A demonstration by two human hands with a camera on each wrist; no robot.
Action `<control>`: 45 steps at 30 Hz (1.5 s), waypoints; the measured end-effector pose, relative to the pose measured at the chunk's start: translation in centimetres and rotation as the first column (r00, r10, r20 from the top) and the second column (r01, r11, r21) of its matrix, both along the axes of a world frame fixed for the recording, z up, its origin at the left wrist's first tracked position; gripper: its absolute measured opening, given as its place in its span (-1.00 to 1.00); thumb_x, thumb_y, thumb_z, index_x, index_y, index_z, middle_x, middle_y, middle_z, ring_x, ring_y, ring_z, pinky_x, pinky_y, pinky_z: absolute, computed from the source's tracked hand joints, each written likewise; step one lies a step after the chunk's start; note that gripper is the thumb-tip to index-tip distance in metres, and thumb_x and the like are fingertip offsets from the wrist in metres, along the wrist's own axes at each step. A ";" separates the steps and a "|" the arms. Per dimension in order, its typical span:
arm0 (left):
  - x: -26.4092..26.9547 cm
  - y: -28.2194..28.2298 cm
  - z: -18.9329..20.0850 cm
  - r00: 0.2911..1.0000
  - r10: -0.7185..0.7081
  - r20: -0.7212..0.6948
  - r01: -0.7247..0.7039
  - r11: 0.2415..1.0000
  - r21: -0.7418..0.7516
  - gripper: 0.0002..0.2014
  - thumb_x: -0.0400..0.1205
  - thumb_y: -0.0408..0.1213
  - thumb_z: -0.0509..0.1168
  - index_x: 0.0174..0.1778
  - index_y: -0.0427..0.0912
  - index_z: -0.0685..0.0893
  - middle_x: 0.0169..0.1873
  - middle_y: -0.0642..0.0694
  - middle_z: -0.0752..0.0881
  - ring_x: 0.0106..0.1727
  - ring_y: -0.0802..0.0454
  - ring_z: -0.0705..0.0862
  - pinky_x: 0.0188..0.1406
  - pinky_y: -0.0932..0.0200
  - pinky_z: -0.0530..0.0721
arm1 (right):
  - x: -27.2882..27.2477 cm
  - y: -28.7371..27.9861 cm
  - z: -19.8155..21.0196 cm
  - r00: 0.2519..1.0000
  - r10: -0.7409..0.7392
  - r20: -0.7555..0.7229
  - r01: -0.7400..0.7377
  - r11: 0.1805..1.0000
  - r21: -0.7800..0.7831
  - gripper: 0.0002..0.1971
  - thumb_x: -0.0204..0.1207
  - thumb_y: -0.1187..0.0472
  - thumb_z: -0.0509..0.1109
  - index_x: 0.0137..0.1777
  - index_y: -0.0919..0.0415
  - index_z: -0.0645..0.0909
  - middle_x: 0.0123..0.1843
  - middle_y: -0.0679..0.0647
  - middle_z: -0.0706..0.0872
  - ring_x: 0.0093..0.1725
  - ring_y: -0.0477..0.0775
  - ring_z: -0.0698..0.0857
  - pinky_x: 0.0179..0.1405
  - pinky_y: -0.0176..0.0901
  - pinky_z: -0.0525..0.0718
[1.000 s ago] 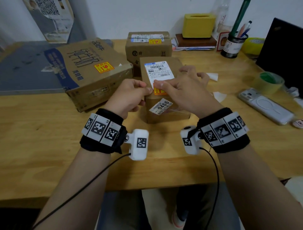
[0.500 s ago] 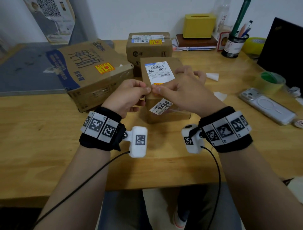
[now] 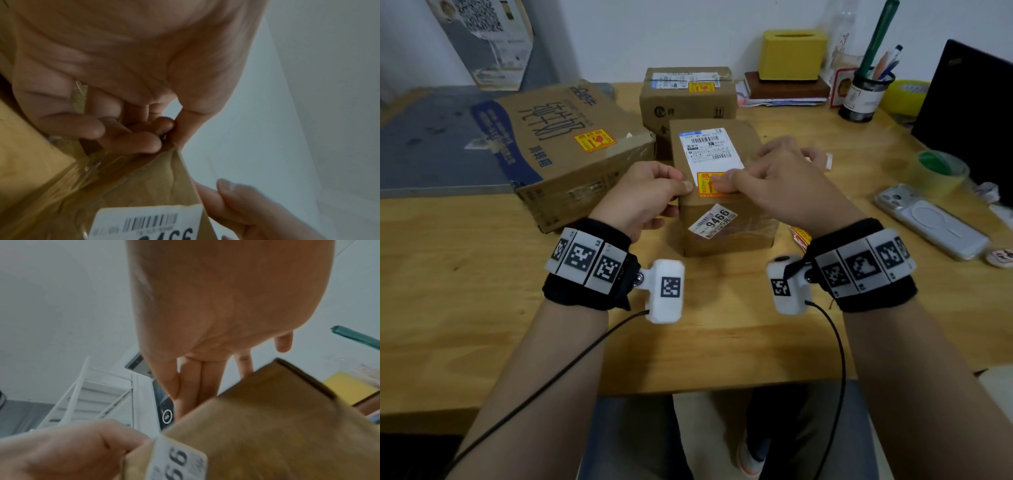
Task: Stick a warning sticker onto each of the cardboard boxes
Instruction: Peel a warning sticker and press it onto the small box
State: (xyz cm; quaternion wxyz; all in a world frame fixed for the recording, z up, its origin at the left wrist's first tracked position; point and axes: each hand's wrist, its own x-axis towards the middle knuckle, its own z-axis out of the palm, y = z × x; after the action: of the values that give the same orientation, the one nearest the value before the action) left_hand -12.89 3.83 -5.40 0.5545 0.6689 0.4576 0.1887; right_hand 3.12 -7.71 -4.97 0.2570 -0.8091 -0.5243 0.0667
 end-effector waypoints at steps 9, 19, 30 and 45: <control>-0.1 0.0 -0.2 1.000 0.014 0.009 -0.014 1.000 -0.009 -0.93 0.67 -0.22 0.40 -0.02 0.00 0.64 -0.19 0.03 0.69 -0.37 0.12 0.62 -0.27 0.15 0.54 | 0.7 -0.3 -0.2 0.999 -0.036 -0.032 0.036 0.999 0.017 -0.64 0.59 -0.32 0.38 -0.15 -0.15 0.90 -0.01 -0.08 0.75 0.47 -0.07 0.38 0.49 0.19 0.17; -0.4 0.2 -0.3 0.998 0.052 0.021 -0.052 0.999 0.000 -0.88 0.58 -0.16 0.51 -0.14 0.02 0.67 -0.16 0.07 0.74 -0.19 0.06 0.68 -0.09 0.05 0.56 | 0.8 -0.3 -0.4 0.983 -0.037 -0.179 0.048 0.997 0.056 -0.53 0.47 -0.37 0.36 -0.23 -0.03 0.90 -0.06 0.08 0.81 0.02 -0.01 0.62 0.06 0.07 0.58; -1.6 -1.1 -0.2 0.999 0.000 0.041 0.006 0.989 -0.148 -0.59 0.61 -0.04 0.47 0.34 -0.08 0.67 0.15 -0.06 0.75 0.10 -0.23 0.75 -0.23 -0.14 0.85 | 0.1 -2.7 -1.7 0.920 -0.272 -0.281 0.279 0.960 -0.017 -0.56 0.58 -0.23 0.35 0.27 0.03 0.74 0.24 0.04 0.81 0.16 0.19 0.79 0.08 0.19 0.84; 4.8 -0.5 2.0 0.904 -0.071 0.422 0.064 0.997 0.032 -0.58 0.71 -0.29 0.34 0.52 0.01 0.60 0.29 0.02 0.77 0.28 0.00 0.74 0.05 -0.18 0.84 | 2.8 -3.5 0.7 0.796 -0.087 -0.599 0.413 0.801 0.433 -0.76 0.59 0.12 0.38 0.12 -0.18 0.81 0.02 -0.24 0.88 0.11 -0.14 0.82 0.21 0.17 0.82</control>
State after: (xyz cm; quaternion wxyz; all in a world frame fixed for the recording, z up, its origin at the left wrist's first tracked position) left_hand -8.08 3.30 -3.40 0.6406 0.6325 0.3017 0.3138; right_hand 5.92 -11.24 -4.29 0.6216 -0.7123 -0.3073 0.1091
